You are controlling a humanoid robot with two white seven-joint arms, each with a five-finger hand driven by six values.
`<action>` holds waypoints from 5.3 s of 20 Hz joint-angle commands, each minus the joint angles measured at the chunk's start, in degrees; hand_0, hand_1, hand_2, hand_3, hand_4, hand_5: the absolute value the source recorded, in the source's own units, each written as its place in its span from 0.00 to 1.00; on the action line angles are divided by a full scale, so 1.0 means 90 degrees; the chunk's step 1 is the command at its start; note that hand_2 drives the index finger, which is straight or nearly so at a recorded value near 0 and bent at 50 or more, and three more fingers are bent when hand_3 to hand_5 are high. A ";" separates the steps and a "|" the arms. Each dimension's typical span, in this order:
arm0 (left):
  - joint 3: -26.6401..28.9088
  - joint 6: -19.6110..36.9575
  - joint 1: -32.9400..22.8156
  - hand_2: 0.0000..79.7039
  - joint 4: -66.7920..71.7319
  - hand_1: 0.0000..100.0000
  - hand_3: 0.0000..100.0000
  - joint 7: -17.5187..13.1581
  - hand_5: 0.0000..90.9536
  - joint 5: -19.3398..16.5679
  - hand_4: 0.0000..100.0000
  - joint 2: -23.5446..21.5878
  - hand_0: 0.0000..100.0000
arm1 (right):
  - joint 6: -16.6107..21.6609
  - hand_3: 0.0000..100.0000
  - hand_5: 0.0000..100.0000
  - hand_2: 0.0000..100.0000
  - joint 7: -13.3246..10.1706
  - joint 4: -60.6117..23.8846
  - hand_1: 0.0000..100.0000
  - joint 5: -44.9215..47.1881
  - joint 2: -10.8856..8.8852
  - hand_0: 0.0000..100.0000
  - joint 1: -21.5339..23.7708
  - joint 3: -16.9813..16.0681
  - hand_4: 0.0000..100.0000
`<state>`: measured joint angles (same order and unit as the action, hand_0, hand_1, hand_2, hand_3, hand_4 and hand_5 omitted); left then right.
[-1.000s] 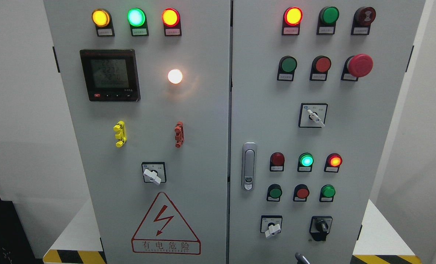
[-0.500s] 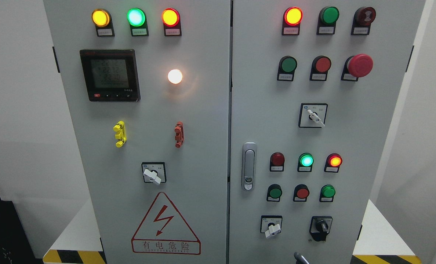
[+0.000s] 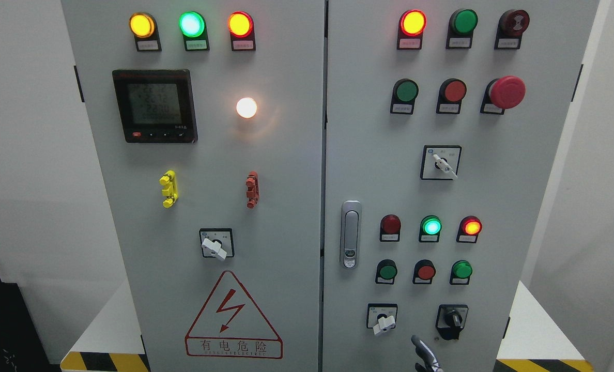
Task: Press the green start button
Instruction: 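Raise the right hand toward the green push button on the lower row, then press the green push button with the right hand's fingertip, then withdraw the right hand downward away from the button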
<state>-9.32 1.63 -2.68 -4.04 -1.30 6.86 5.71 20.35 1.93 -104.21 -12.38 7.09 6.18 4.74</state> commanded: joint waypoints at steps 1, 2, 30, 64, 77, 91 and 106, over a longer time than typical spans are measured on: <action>0.0000 0.0004 -0.0005 0.00 0.0000 0.56 0.00 -0.0002 0.00 0.0000 0.00 0.0000 0.12 | 0.0228 0.31 0.04 0.00 -0.0009 0.0251 0.14 -0.0947 0.0004 0.18 -0.0481 -0.0448 0.22; 0.0000 0.0004 0.0004 0.00 0.0000 0.56 0.00 -0.0002 0.00 0.0000 0.00 0.0000 0.12 | 0.0248 0.32 0.04 0.00 -0.0019 0.0251 0.14 -0.1075 0.0004 0.18 -0.0549 -0.0487 0.24; 0.0000 0.0004 0.0004 0.00 0.0000 0.56 0.00 -0.0002 0.00 0.0000 0.00 0.0000 0.12 | 0.0639 0.79 0.69 0.00 -0.0371 0.0553 0.08 -0.5011 0.0023 0.25 -0.1565 -0.1288 0.69; 0.0000 0.0004 0.0004 0.00 0.0000 0.56 0.00 -0.0002 0.00 0.0000 0.00 0.0000 0.12 | 0.0366 0.80 0.70 0.00 -0.0371 0.1403 0.09 -0.5324 0.0062 0.25 -0.2220 -0.0887 0.70; 0.0000 0.0004 0.0004 0.00 0.0000 0.56 0.00 -0.0002 0.00 0.0000 0.00 0.0000 0.12 | 0.0297 0.80 0.69 0.00 -0.0381 0.1355 0.09 -0.5285 0.0062 0.25 -0.2210 -0.0897 0.69; 0.0000 0.0004 0.0004 0.00 0.0000 0.56 0.00 -0.0002 0.00 0.0000 0.00 0.0000 0.12 | 0.0278 0.80 0.70 0.00 -0.0312 0.0349 0.08 -0.4193 0.0072 0.26 -0.1625 -0.0839 0.69; 0.0000 0.0004 0.0004 0.00 0.0009 0.56 0.00 -0.0002 0.00 0.0000 0.00 0.0000 0.12 | -0.0269 0.71 0.56 0.00 -0.0312 -0.0716 0.08 -0.1478 0.0052 0.25 -0.0306 -0.0263 0.62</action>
<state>-9.32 1.63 -2.64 -4.04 -1.30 6.86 5.71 18.44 -0.92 -104.44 -34.12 7.64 -0.66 -1.10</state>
